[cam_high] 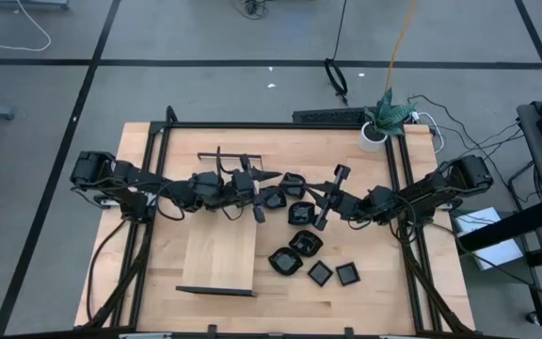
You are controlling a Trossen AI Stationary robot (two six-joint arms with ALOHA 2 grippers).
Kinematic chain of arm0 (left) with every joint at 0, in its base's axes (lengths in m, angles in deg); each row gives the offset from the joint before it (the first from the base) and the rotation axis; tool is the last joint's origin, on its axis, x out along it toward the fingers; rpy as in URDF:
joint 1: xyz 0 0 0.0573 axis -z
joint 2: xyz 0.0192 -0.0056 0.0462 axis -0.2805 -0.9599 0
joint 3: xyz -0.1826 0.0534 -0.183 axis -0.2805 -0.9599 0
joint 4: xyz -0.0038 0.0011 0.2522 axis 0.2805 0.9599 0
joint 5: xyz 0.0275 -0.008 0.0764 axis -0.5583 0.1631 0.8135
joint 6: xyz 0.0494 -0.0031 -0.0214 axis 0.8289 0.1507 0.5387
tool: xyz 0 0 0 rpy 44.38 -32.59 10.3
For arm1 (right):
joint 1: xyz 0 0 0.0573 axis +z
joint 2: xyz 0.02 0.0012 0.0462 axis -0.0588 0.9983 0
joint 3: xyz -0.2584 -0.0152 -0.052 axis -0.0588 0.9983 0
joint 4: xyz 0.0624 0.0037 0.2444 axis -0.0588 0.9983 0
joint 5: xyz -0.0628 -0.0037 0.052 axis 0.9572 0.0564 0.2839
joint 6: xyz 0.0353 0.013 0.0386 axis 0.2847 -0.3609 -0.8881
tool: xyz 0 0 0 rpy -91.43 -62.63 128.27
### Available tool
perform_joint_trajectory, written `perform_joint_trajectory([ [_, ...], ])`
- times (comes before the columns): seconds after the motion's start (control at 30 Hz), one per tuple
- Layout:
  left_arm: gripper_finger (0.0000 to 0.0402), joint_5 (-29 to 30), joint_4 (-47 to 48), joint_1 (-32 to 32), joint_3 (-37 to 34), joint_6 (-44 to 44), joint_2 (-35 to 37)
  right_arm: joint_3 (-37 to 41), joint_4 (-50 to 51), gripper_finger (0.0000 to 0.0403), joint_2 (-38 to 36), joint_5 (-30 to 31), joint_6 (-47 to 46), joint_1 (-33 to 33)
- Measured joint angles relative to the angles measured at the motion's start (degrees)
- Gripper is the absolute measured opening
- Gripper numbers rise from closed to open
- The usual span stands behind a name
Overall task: Pick & Place Mini shaped plates
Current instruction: Stack the square plate on top of the square plate on the shelf
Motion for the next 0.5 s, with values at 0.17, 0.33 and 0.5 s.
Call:
perform_joint_trajectory([
  [0.17, 0.0127, 0.0, 0.0, 0.0, 0.0, 0.0, 0.0, 0.0, 0.2, 0.0000, 0.0, 0.1, 0.0, 0.0],
  [0.33, 0.0033, -0.1, 0.5, 0.2, 0.0, 0.0, 0.0, 0.0, 0.2, 0.0000, 0.0, 0.1, 0.9, 0.0],
  [0.5, 0.0011, 1.5, 1.0, 1.0, 0.0, -0.4, 0.0, 0.0, 1.2, 0.0005, 0.0, -0.3, 1.0, 0.2],
])
